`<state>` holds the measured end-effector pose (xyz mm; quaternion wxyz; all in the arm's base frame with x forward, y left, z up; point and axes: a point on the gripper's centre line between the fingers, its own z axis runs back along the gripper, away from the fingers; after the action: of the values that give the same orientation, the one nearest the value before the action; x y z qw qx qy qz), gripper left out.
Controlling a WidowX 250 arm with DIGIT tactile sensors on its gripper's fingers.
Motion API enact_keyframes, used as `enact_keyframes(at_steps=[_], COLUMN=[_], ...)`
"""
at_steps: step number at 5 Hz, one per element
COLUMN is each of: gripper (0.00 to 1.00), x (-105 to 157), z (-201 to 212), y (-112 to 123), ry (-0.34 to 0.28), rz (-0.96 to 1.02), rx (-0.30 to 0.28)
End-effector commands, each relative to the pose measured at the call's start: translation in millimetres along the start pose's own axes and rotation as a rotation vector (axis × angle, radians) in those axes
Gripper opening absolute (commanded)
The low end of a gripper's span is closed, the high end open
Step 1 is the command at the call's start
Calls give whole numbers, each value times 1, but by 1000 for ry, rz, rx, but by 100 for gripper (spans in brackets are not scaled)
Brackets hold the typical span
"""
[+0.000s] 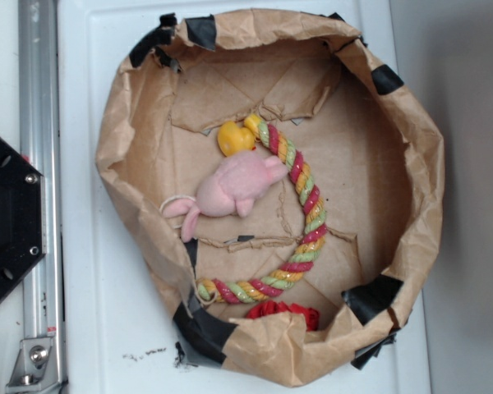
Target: Grab the yellow duck.
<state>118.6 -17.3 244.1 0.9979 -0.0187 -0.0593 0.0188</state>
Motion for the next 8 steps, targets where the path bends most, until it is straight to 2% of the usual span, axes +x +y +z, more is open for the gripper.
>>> enact_keyframes(at_steps=[1, 2, 3, 4, 5, 6, 8], gripper=[100, 100, 100, 100, 100, 100, 100], x=[0, 48, 84, 108, 118, 119, 119], z=[0, -23, -50, -82, -128, -164, -164], y=[0, 16, 29, 38, 51, 64, 64], ry=[0, 14, -11, -26, 100, 179, 179], rz=[0, -92, -109, -230, -369, -445, -445], rx=[0, 68, 98, 116, 142, 179, 179])
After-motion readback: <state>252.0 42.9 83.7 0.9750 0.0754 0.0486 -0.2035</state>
